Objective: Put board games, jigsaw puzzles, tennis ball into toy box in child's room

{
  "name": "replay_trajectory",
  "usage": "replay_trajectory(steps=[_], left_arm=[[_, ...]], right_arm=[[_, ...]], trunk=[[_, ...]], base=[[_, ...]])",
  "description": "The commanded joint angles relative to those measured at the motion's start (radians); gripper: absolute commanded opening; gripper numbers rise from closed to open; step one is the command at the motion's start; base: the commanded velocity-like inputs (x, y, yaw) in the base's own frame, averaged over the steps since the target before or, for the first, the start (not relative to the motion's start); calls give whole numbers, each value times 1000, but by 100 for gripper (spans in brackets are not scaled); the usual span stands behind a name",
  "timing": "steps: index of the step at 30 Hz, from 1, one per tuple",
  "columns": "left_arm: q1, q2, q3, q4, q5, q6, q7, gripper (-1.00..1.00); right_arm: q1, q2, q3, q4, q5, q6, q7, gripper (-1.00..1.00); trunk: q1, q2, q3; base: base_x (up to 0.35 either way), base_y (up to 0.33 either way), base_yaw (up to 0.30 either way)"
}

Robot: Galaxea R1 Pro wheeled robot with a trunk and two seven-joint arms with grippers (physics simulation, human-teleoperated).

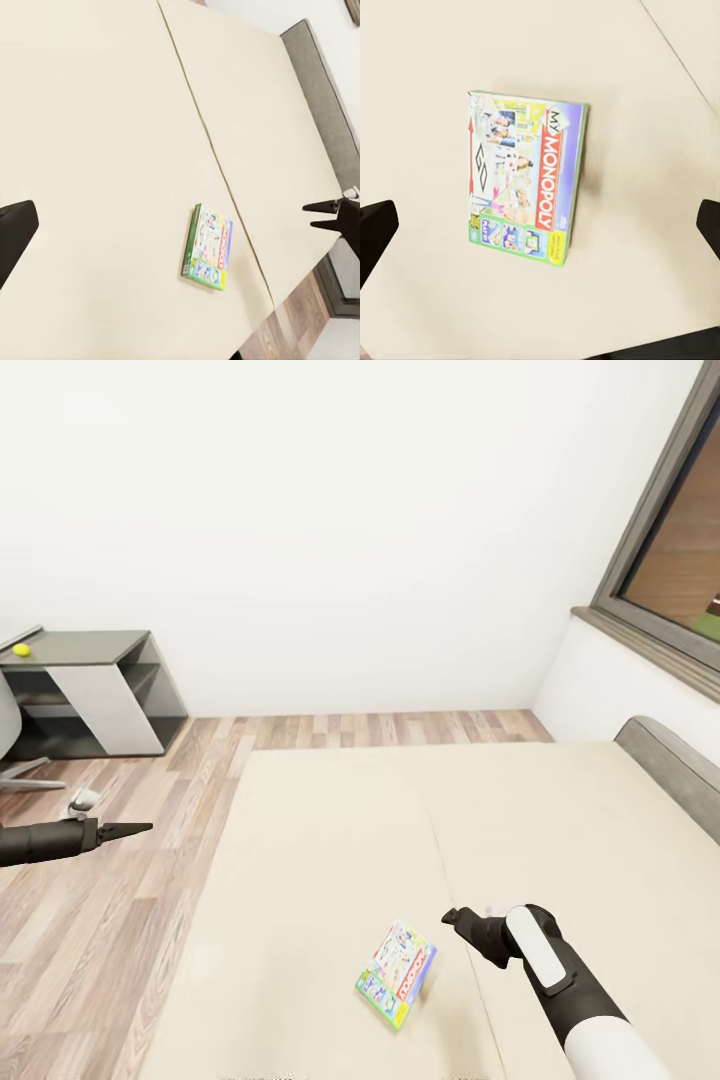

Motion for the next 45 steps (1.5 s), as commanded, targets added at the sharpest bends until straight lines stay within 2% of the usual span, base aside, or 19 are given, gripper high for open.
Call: replay_trajectory(steps=[1, 36, 45], left_arm=[[-1, -1, 5, -1, -10, 11, -8, 100], [-1, -1, 7, -1, -10, 11, -8, 100], [-1, -1, 6, -1, -10, 11, -8, 100]], right_arm=[[-1, 0, 0, -1, -11, 2, -10, 100], [-1, 7, 1, -1, -11, 1, -9, 100], [-1, 9, 1, 3, -11, -19, -9, 100]], trunk=[[1, -2, -4], [1, -2, -62], [1, -2, -76]], base=[[0, 0, 0], [0, 0, 0], [0, 0, 0]])
